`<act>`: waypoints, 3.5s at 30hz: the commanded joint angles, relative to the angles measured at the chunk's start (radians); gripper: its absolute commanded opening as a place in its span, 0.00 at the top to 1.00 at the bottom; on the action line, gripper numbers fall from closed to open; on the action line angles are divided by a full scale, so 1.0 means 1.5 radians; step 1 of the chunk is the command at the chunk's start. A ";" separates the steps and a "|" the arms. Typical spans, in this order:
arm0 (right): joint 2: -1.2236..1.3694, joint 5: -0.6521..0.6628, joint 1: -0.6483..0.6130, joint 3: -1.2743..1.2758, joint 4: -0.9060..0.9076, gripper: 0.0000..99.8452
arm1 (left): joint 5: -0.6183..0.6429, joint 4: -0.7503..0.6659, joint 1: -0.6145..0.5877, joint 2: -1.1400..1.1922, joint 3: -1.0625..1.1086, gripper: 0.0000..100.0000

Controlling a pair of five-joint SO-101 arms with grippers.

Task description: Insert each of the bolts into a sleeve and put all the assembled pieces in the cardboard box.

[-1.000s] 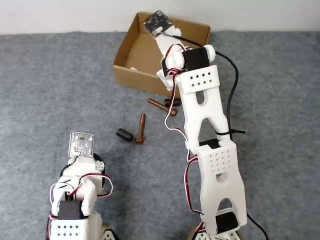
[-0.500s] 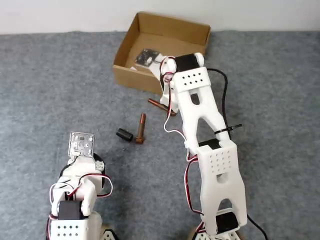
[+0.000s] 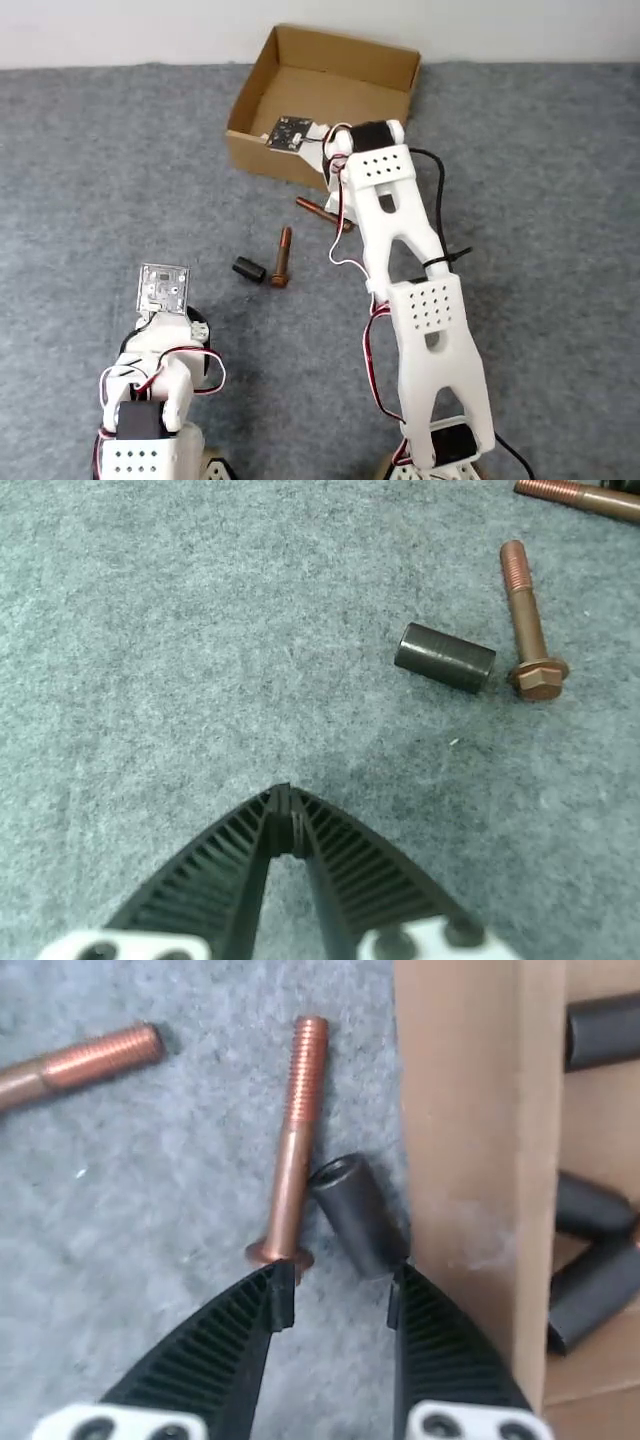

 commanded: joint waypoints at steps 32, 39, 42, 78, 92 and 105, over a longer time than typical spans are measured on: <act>0.139 0.108 0.006 -0.149 0.037 0.99 | 0.033 0.009 -0.002 -0.001 -0.004 1.00; 0.076 0.044 -0.002 -0.149 0.090 0.99 | 0.033 0.009 -0.002 -0.001 -0.004 1.00; 0.048 -0.003 -0.005 -0.149 0.113 0.99 | 0.033 0.009 -0.002 -0.001 -0.004 1.00; -0.836 -0.716 0.044 0.728 0.116 0.99 | 0.030 0.012 0.000 -0.004 -0.004 1.00; -1.293 -0.789 0.152 1.180 0.019 0.99 | 0.035 0.014 -0.003 0.001 -0.133 1.00; -1.522 -0.788 0.273 1.351 0.013 0.99 | 0.036 0.009 0.003 0.222 -0.364 1.00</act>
